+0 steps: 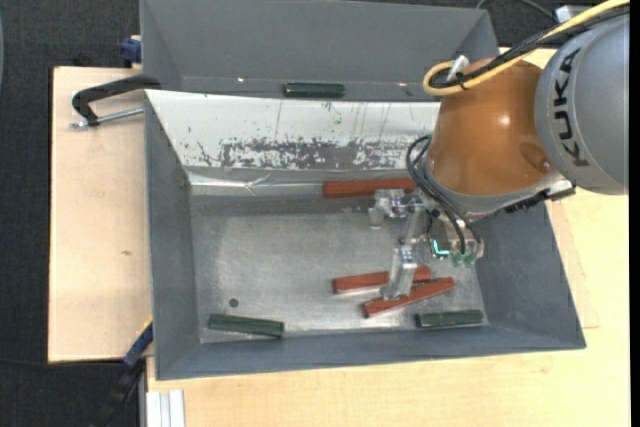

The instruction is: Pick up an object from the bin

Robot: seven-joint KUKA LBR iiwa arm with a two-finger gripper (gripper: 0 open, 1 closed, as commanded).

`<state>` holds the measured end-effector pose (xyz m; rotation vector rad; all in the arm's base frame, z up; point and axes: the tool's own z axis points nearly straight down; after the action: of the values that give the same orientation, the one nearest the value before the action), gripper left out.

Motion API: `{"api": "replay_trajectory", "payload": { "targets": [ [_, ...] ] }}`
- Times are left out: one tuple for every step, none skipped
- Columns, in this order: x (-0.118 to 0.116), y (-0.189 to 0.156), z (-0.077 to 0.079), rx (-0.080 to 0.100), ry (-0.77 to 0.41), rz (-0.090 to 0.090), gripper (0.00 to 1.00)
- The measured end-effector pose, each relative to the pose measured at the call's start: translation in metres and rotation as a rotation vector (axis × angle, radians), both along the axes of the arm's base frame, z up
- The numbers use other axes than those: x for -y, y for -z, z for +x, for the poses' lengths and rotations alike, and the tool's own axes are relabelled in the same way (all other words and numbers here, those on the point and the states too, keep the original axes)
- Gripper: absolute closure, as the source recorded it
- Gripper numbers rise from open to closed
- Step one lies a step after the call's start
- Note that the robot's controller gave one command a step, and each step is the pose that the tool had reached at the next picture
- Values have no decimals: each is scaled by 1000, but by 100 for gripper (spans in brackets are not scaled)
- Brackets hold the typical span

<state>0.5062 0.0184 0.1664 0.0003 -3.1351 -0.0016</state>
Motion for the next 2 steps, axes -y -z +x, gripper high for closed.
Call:
{"api": "replay_trajectory", "payload": {
  "targets": [
    [0,-3,2,8,1,0,0],
    [24,37,3,16,-51,1,0]
  ]
}}
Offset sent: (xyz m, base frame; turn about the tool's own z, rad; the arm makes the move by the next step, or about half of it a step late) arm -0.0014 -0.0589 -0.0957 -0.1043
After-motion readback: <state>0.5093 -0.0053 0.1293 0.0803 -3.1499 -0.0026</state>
